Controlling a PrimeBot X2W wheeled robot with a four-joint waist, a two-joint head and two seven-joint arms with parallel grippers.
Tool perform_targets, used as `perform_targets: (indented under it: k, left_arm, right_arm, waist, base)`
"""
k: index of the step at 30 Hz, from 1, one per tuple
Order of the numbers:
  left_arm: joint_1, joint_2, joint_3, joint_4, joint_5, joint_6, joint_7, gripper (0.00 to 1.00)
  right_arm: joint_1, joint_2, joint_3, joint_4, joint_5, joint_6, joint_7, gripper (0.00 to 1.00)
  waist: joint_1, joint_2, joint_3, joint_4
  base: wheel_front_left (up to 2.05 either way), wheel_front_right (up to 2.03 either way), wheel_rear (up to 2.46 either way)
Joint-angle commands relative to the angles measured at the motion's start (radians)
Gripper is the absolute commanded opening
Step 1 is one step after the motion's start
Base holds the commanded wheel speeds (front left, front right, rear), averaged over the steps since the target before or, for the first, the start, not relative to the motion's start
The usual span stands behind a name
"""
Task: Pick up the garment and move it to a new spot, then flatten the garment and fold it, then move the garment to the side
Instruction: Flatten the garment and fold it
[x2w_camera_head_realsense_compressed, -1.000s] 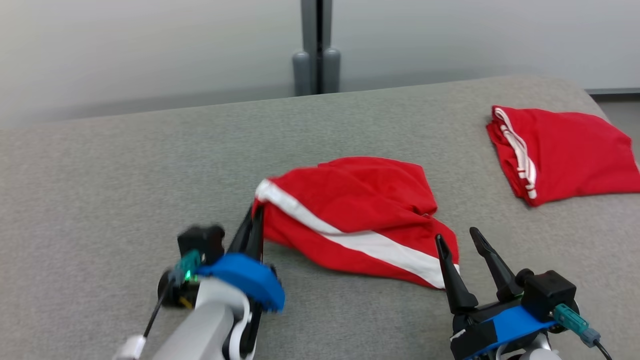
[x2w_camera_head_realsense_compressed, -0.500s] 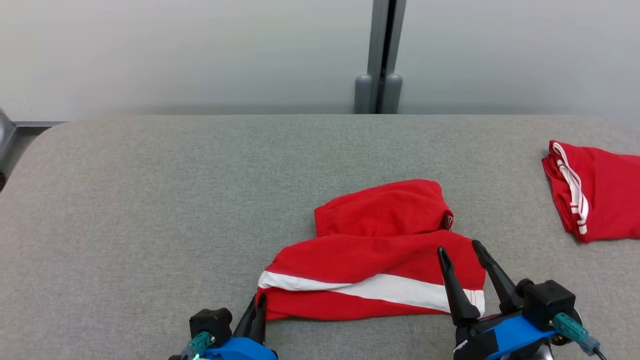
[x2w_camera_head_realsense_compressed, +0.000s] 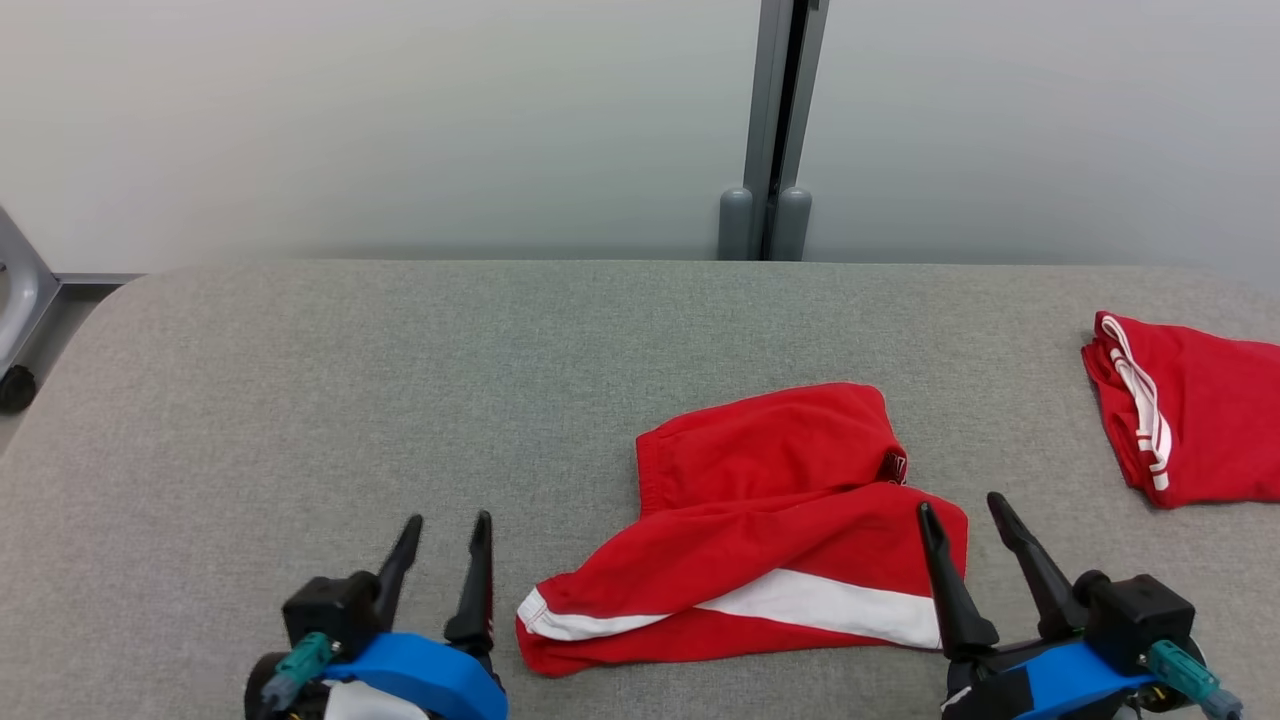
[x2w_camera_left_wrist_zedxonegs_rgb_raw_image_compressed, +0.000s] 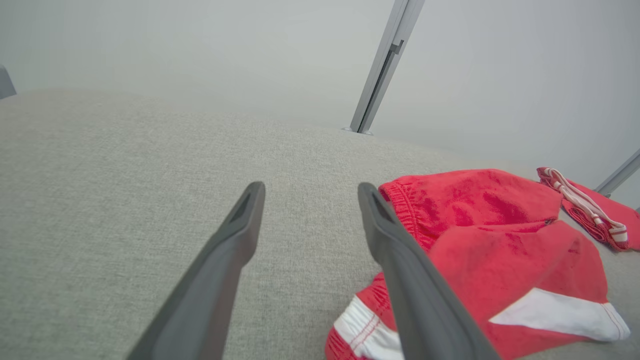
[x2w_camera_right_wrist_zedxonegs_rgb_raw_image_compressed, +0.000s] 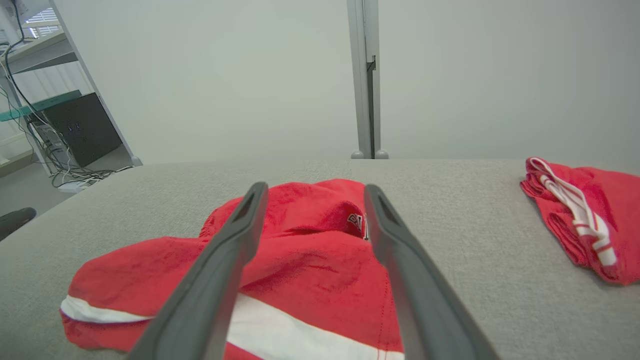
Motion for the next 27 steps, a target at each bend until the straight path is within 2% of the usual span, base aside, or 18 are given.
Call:
perform_targets:
  k: [1, 5, 12, 27]
  left_arm:
    - [0.016, 0.017, 0.035, -0.044, 0.026, -0.011, -0.004, 1.00]
    - [0.026, 0.030, 0.115, -0.107, 0.078, -0.038, -0.004, 1.00]
    - [0.039, 0.019, 0.231, -0.148, 0.200, -0.112, -0.004, 1.00]
    - [0.151, 0.003, 0.368, -0.070, 0.286, -0.110, -0.004, 1.00]
  right_arm:
    - [0.010, -0.003, -0.015, -0.007, 0.003, 0.000, 0.000, 1.00]
    - [0.019, -0.003, -0.036, -0.010, 0.006, 0.000, -0.004, 1.00]
    - [0.021, -0.003, -0.052, -0.008, 0.016, 0.000, 0.012, 1.00]
    - [0.040, -0.003, -0.090, 0.010, 0.022, 0.000, 0.035, 1.00]
  waist:
    - [0.0000, 0.0001, -0.006, -0.006]
    - [0.0000, 0.0001, -0.009, -0.011]
    - [0.0000, 0.0001, -0.019, -0.028]
    - [0.0000, 0.0001, -0.051, -0.069]
  base:
    - [0.00, 0.00, 0.00]
    - [0.00, 0.00, 0.00]
    - [0.00, 0.00, 0.00]
    - [0.00, 0.00, 0.00]
